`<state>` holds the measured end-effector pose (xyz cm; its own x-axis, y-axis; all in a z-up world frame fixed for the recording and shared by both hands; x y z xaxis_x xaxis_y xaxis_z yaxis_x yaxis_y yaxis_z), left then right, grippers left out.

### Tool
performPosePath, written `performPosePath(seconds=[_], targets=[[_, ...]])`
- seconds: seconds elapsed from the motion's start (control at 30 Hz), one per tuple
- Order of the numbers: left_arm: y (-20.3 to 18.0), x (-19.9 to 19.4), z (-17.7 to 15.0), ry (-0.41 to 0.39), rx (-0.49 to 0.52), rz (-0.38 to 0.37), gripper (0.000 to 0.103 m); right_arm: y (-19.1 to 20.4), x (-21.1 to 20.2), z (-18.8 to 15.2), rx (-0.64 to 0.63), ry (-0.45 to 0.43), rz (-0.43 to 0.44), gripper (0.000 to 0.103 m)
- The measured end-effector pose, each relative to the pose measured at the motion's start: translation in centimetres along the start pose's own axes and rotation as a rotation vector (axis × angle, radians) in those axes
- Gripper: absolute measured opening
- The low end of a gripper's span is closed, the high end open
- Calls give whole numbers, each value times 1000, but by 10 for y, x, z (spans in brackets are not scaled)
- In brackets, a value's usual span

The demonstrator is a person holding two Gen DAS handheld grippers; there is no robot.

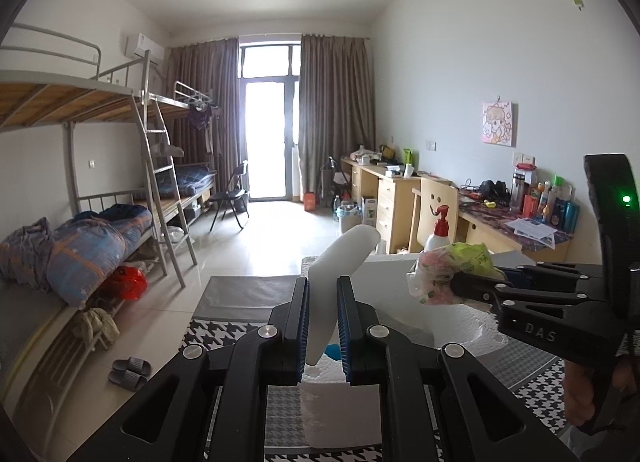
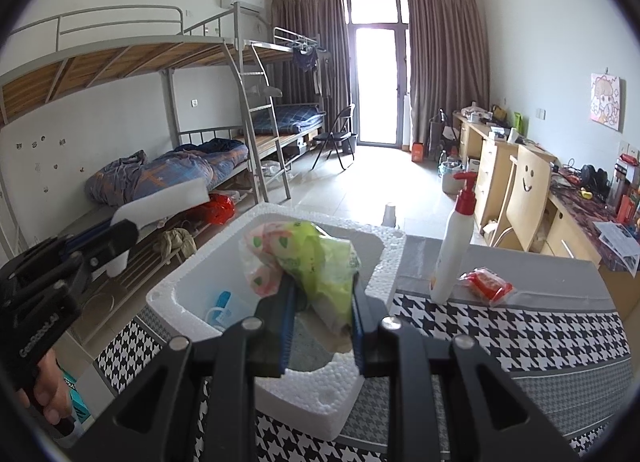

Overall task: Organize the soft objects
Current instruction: 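Carry the foam roll and tissue packet with both tools over the foam box, then open the right tool to drop the tissue packet into the foam box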

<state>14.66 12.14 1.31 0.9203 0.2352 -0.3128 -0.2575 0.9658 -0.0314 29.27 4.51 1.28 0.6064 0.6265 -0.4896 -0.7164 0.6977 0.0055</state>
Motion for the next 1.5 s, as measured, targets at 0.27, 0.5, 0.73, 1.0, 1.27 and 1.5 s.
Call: performPosePath(seconds=[0.27, 0.5, 0.73, 1.0, 1.27, 1.5], targets=[[8, -1, -3, 4, -16, 10, 14, 4, 13, -3, 1, 29, 4, 28], [14, -1, -3, 5, -28, 18, 14, 9, 25, -3, -5, 56, 4, 28], [16, 1, -2, 4, -31, 21, 14, 13, 32, -1, -2, 74, 9, 28], [17, 2, -4, 5, -38, 20, 14, 14, 43, -1, 2, 110, 37, 32], [18, 4, -7, 8, -38, 15, 14, 13, 43, -5, 9, 121, 83, 67], [16, 7, -7, 13, -31, 6, 14, 11, 37, -5, 0, 105, 77, 67]])
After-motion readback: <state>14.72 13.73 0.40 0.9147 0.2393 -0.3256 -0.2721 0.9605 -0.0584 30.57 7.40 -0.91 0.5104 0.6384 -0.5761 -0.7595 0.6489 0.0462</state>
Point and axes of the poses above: each gripper's, at about its wrist camera, not at the fingertips, and x roughly the way its jaws point, y to its left, z to its top, the point moved 5 cm from there along x, roughly the way its jaws point, and after that the axes turned 5 degrees about -z, right-handed, at the moved point
